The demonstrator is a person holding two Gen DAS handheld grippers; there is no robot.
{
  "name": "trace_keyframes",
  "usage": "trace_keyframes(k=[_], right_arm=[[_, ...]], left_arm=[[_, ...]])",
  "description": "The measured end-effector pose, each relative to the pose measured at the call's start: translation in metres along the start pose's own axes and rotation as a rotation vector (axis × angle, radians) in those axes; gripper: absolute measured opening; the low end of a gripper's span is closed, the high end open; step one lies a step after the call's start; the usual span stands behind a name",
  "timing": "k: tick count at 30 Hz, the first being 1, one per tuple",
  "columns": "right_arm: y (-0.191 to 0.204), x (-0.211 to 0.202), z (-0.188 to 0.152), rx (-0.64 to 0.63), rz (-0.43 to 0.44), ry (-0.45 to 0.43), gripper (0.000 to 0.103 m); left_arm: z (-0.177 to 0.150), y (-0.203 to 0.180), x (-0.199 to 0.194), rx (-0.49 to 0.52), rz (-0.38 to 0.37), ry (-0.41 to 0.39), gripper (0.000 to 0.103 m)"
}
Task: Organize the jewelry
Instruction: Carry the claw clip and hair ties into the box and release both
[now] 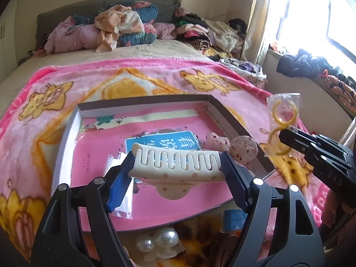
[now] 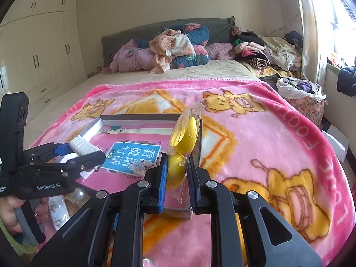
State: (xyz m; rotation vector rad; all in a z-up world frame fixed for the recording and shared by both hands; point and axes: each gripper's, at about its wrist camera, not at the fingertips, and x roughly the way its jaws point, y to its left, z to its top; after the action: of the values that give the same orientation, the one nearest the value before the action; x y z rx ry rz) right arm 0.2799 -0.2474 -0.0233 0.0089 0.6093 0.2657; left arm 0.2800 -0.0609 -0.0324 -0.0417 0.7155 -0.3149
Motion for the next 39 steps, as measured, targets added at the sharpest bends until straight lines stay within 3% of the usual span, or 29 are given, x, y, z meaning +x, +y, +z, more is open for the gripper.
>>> trace_keyframes(k=[10, 29, 37, 39], right_arm=[[-0.004, 0.024, -0.003, -0.010, 0.020, 0.058, 0.016], [-0.004, 0.047, -0.022, -0.011, 0.036, 0.147, 0.019], [-0.009, 0.034, -0.025, 0.020, 0.028, 0.112, 0.027], [-0.009, 0.028, -0.025, 0.027, 0.020, 0.097, 0.035]], left_arm=[[-0.005, -0.002, 0.030, 0.002, -0.015, 0.088, 0.067], [-0.014, 0.001, 0.047, -0.005, -0.015, 0.144, 0.068], [-0.016, -0.001, 0.046, 0.006, -0.006, 0.145, 0.068], [-0.017, -0.001, 0.046, 0.002, -0.005, 0.147, 0.068]])
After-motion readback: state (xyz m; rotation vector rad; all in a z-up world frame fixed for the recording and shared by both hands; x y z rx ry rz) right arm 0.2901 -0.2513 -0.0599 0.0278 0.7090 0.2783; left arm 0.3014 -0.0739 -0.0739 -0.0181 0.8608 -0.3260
